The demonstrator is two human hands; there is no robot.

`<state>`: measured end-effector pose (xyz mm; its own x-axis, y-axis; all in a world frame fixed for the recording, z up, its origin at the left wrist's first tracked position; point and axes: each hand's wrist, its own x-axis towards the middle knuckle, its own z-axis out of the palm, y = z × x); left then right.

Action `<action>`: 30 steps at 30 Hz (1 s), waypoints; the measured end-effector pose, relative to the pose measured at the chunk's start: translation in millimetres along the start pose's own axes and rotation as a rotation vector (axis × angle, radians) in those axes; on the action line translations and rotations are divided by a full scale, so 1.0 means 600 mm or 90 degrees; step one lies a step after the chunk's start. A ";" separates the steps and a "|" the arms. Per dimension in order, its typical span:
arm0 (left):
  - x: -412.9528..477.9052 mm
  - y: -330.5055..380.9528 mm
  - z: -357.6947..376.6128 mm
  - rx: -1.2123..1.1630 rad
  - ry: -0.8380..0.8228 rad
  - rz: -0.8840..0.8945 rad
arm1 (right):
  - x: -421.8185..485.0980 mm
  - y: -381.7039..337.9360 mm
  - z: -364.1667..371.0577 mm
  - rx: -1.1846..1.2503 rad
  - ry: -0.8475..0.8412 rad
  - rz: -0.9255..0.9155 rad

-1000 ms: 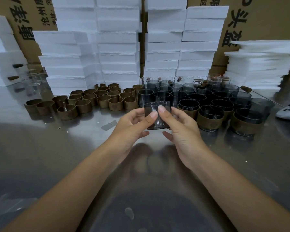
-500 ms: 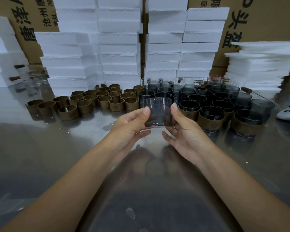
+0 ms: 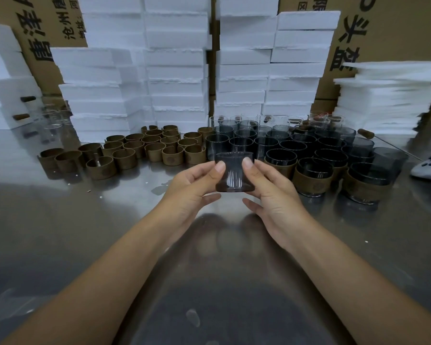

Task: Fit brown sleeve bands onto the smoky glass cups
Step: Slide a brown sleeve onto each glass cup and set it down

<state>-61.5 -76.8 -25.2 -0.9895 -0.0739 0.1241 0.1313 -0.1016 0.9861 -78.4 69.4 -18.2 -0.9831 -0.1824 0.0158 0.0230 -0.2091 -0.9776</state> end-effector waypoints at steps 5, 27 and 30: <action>0.001 -0.001 0.000 0.002 -0.026 0.014 | -0.001 -0.002 -0.002 -0.020 -0.062 0.009; -0.002 -0.003 0.000 0.133 -0.096 0.084 | 0.011 -0.006 -0.002 0.098 -0.034 0.105; 0.002 -0.006 0.002 0.127 -0.060 0.067 | 0.009 -0.006 -0.001 0.076 -0.053 0.089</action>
<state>-63.4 -75.7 -28.3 -0.9736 0.0200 0.2274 0.2282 0.1002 0.9684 -84.0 69.3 -14.9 -0.9505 -0.2952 -0.0971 0.1851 -0.2868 -0.9399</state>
